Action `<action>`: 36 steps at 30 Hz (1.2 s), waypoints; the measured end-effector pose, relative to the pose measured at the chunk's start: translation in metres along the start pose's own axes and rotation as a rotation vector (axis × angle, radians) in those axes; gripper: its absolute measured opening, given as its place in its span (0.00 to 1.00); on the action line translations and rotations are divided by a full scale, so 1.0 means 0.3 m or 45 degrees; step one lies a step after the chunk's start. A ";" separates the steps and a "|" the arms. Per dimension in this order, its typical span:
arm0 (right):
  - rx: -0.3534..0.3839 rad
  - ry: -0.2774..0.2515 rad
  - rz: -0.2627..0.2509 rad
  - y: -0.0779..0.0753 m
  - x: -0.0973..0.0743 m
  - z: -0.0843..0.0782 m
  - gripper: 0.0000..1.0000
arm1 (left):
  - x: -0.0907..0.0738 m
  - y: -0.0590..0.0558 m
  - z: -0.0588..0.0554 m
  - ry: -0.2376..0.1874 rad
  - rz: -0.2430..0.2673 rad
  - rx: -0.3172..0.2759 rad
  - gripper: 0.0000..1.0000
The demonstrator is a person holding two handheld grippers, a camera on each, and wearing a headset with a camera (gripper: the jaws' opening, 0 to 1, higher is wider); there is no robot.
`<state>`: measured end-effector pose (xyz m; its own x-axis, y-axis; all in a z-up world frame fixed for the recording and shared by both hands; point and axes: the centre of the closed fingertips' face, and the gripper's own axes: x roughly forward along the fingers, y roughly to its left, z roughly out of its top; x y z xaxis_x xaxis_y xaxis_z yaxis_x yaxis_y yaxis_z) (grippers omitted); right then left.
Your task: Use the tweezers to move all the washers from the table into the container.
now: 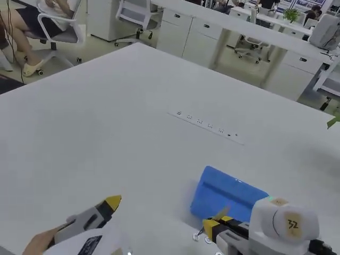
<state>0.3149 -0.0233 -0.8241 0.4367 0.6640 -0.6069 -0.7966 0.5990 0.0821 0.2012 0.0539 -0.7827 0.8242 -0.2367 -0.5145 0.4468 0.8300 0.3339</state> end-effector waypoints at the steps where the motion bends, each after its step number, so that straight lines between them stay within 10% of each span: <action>1: 0.006 0.003 0.001 0.000 0.002 -0.002 0.03 | 0.000 0.001 -0.001 0.002 0.002 0.000 0.86; 36: -0.111 0.071 0.015 0.012 -0.018 0.004 0.02 | 0.011 0.001 -0.031 0.067 0.000 0.016 0.87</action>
<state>0.3101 -0.0243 -0.8196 0.4050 0.6435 -0.6496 -0.8361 0.5482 0.0217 0.2006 0.0581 -0.7917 0.8049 -0.2093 -0.5553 0.4513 0.8235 0.3437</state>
